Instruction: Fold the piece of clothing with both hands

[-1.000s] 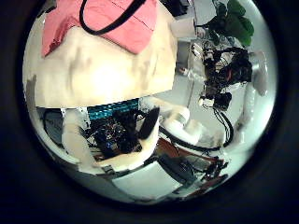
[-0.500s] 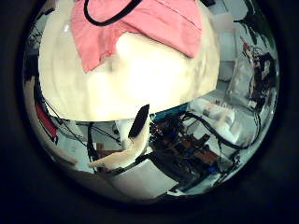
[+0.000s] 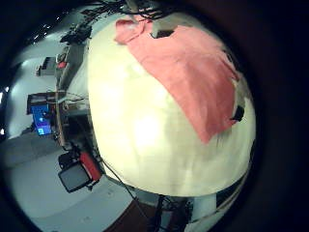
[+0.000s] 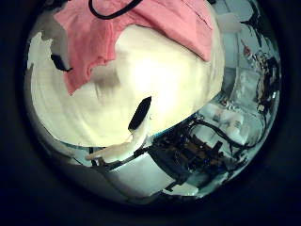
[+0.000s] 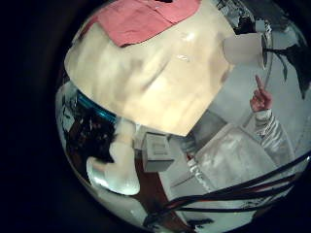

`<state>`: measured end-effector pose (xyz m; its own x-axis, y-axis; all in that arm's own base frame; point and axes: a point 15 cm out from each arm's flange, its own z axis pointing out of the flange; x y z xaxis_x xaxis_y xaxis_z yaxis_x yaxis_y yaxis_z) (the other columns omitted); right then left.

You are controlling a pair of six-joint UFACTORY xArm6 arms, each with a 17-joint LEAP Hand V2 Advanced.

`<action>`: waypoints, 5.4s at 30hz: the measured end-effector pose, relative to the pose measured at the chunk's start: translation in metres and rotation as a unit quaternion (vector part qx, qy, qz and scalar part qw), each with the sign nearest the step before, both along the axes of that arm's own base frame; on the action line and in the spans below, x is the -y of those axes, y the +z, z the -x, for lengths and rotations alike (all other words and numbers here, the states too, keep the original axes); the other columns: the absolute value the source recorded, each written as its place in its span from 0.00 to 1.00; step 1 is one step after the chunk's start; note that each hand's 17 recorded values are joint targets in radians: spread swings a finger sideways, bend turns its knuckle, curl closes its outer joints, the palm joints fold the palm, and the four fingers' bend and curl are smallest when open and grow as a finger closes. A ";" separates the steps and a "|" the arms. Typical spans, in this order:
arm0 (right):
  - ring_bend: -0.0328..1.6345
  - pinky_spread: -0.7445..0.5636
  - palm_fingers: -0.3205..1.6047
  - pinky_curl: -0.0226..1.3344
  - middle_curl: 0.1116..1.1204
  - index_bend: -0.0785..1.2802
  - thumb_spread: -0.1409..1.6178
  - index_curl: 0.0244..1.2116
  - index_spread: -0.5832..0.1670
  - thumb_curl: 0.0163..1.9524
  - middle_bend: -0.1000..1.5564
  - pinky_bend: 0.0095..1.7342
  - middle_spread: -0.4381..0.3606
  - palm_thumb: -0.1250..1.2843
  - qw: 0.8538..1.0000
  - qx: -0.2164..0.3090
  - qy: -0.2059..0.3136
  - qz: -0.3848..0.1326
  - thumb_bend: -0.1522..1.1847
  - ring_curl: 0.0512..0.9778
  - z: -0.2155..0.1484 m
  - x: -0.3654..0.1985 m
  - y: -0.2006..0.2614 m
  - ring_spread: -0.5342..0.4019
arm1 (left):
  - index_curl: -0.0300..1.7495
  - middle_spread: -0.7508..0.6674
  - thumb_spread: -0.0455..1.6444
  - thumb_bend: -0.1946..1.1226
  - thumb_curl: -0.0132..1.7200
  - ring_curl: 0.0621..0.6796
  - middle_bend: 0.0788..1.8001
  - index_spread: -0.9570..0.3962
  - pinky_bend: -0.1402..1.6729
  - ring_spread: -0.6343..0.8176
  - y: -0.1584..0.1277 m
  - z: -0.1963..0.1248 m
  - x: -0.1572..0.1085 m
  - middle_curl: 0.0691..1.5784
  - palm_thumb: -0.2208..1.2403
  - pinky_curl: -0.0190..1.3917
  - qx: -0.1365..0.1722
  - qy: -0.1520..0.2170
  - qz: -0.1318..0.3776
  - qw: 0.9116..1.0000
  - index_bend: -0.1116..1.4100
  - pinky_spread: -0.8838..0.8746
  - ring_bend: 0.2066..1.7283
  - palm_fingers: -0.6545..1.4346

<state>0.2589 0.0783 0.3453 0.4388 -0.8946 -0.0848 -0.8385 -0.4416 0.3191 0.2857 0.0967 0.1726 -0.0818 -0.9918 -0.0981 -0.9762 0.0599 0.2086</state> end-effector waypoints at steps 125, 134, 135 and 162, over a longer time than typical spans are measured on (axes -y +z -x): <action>0.83 0.39 0.76 0.63 0.63 0.85 0.81 0.71 0.43 0.26 0.86 0.72 0.39 0.83 0.989 0.125 -0.057 0.055 0.11 0.72 -0.202 -0.062 -0.060 0.33 | 0.74 0.07 0.62 0.13 0.37 0.72 0.41 0.16 0.69 0.09 0.142 -0.120 0.028 0.67 0.66 0.41 -0.062 -0.020 -0.071 0.995 0.19 0.12 0.67 0.82; 0.83 0.39 0.74 0.65 0.62 0.84 0.83 0.70 0.43 0.26 0.86 0.71 0.39 0.79 0.989 0.115 -0.064 0.061 0.10 0.72 -0.262 -0.075 -0.103 0.33 | 0.74 0.07 0.63 0.13 0.36 0.73 0.41 0.17 0.68 0.09 0.111 -0.193 0.015 0.67 0.65 0.42 -0.047 -0.011 -0.069 0.996 0.17 0.12 0.68 0.81; 0.83 0.39 0.74 0.65 0.61 0.84 0.83 0.70 0.43 0.26 0.85 0.71 0.39 0.76 0.990 0.106 -0.066 0.065 0.09 0.72 -0.267 -0.074 -0.115 0.33 | 0.73 0.07 0.63 0.13 0.35 0.74 0.41 0.17 0.68 0.09 0.105 -0.201 0.014 0.67 0.65 0.42 -0.045 -0.012 -0.069 0.997 0.17 0.12 0.68 0.80; 0.46 0.83 0.20 0.38 0.29 0.37 0.88 0.42 0.35 0.14 0.34 0.40 0.55 0.49 0.963 0.230 -0.137 0.028 0.11 0.33 -0.330 0.019 -0.041 0.63 | 0.29 0.80 0.71 0.13 0.20 0.35 0.05 0.84 0.40 0.71 0.202 -0.231 -0.012 0.31 0.42 0.31 0.131 0.027 -0.020 0.991 0.16 0.69 0.30 0.25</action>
<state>0.5893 0.0596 0.3040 0.1653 -0.9796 0.1144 -0.9796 -0.1766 -0.0962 0.5171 0.1085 0.3744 0.0046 -0.9890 -0.1477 -0.9987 0.0030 -0.0507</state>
